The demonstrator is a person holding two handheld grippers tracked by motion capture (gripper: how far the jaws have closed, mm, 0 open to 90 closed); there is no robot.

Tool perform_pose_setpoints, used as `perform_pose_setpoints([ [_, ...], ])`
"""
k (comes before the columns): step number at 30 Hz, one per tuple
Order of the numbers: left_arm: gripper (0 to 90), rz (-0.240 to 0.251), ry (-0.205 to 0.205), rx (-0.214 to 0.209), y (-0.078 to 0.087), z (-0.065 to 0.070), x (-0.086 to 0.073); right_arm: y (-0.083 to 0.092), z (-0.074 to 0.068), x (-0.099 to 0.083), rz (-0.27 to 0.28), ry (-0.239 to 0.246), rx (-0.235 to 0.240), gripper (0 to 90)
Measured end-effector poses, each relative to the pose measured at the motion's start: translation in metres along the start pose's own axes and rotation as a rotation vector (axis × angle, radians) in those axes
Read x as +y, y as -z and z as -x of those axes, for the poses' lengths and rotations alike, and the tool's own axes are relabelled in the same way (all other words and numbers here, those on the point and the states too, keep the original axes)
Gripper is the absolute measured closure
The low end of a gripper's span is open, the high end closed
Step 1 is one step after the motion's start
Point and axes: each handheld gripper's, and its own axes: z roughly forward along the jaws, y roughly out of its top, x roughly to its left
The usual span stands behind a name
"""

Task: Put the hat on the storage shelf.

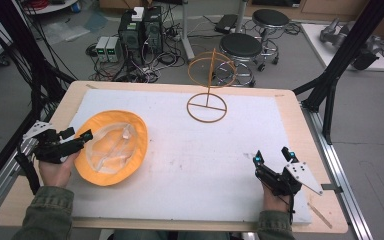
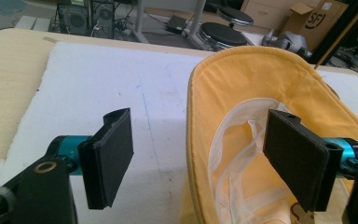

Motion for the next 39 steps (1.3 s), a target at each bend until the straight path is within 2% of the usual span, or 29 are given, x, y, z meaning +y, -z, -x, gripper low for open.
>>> perform_pose_setpoints([
  [4,26.6,-0.018,0.03,-0.007,-0.002,-0.002,-0.002,-0.001,0.0,0.0,-0.001,0.008,0.007,11.3],
  [14,34.6,-0.04,0.056,0.005,-0.004,-0.005,-0.006,-0.001,0.001,-0.001,-0.007,-0.004,0.007,11.3],
  [15,38.1,-0.045,0.062,0.006,-0.004,-0.005,-0.006,-0.001,0.001,-0.001,-0.008,-0.004,0.006,11.3],
  [17,57.1,-0.056,0.08,-0.014,-0.004,-0.006,-0.006,-0.002,0.001,-0.001,-0.011,-0.002,0.007,11.3],
  [18,57.1,-0.064,0.081,-0.02,-0.004,-0.006,-0.006,-0.002,0.001,-0.001,-0.011,-0.002,0.007,11.3],
  [19,66.4,-0.068,0.081,-0.021,-0.004,-0.006,-0.006,-0.002,0.0,-0.001,-0.012,-0.003,0.008,11.3],
  [20,82.7,-0.07,0.081,-0.022,-0.004,-0.006,-0.007,-0.002,0.0,-0.002,-0.013,0.004,0.009,11.3],
  [21,82.7,-0.065,0.085,-0.023,-0.004,-0.005,-0.007,-0.002,0.0,-0.002,-0.013,0.004,0.009,11.3],
  [22,86.4,-0.056,0.092,-0.022,-0.004,-0.005,-0.008,-0.002,0.0,-0.002,-0.012,0.008,0.01,11.3],
  [25,86.9,-0.021,0.137,0.004,-0.004,-0.007,-0.013,-0.002,0.001,-0.002,-0.014,0.007,0.012,11.3],
  [27,87.1,-0.007,0.129,0.024,-0.003,-0.008,-0.017,-0.002,0.0,-0.002,-0.02,-0.002,0.016,11.3],
  [33,87.2,0.027,0.086,0.024,0.0,-0.006,-0.019,-0.002,0.0,-0.002,-0.021,-0.003,0.018,11.3],
  [39,87.2,0.073,0.097,0.009,0.002,-0.003,-0.017,-0.003,0.001,-0.002,-0.021,0.001,0.019,11.4],
])
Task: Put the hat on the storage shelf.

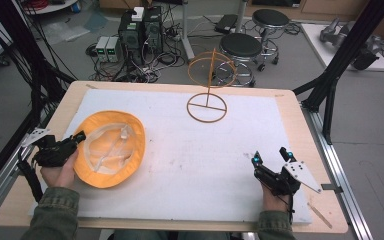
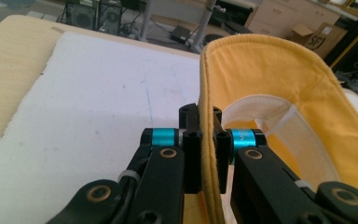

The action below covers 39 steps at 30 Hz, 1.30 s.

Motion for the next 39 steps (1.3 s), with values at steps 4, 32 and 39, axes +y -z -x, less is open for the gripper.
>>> perform_pose_setpoints([
  [4,87.2,0.034,0.032,-0.01,0.0,0.0,0.002,-0.001,0.001,-0.001,-0.005,-0.004,0.001,11.3],
  [32,87.3,0.207,-0.188,0.049,-0.025,0.066,0.064,-0.006,0.005,-0.001,-0.005,-0.021,0.005,11.4],
  [39,87.3,0.253,-0.227,0.048,-0.038,0.078,0.078,-0.006,0.006,-0.001,0.001,-0.021,-0.006,11.3],
])
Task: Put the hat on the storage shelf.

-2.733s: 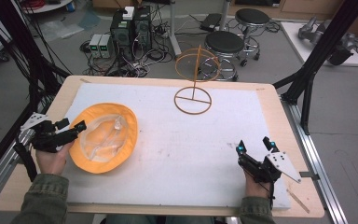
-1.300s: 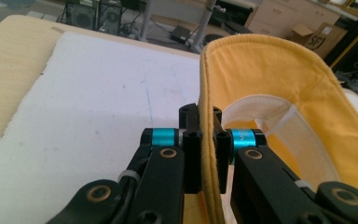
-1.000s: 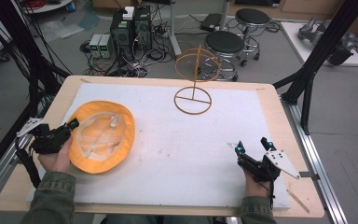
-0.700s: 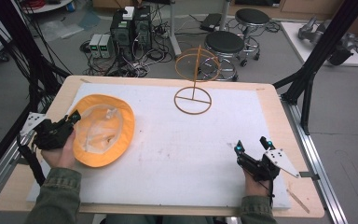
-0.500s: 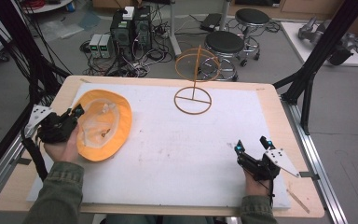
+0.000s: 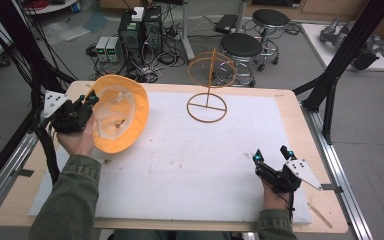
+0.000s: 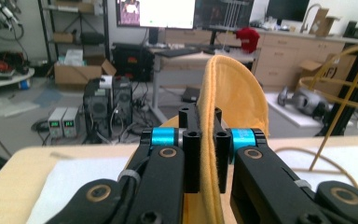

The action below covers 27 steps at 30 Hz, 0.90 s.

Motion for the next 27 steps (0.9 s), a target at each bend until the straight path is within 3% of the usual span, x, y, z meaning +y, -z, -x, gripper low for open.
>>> perform_pose_setpoints([
  [17,87.2,0.065,-0.001,-0.108,-0.043,0.017,0.032,-0.004,0.0,0.0,-0.002,0.003,-0.004,11.3],
  [27,87.3,0.093,-0.039,-0.113,-0.07,0.036,0.056,-0.006,0.001,0.0,0.003,-0.008,-0.004,11.4],
])
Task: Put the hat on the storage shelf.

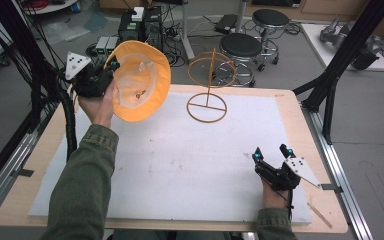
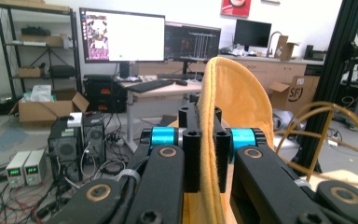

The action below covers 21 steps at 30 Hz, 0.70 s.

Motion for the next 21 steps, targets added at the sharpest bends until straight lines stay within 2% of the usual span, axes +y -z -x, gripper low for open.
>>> perform_pose_setpoints([
  [5,87.2,0.008,0.009,-0.001,-0.015,0.004,0.007,0.001,0.001,0.0,0.002,-0.003,-0.004,11.4],
  [9,87.2,0.001,-0.008,0.001,-0.031,0.006,0.014,0.001,0.001,0.0,0.004,-0.007,-0.008,11.4],
  [18,87.2,0.042,0.042,0.005,-0.052,0.01,0.023,0.001,0.001,0.001,0.003,-0.012,-0.018,11.4],
  [21,87.3,0.043,0.01,0.011,-0.058,0.015,0.027,0.001,0.001,0.001,0.007,-0.009,-0.018,11.4],
])
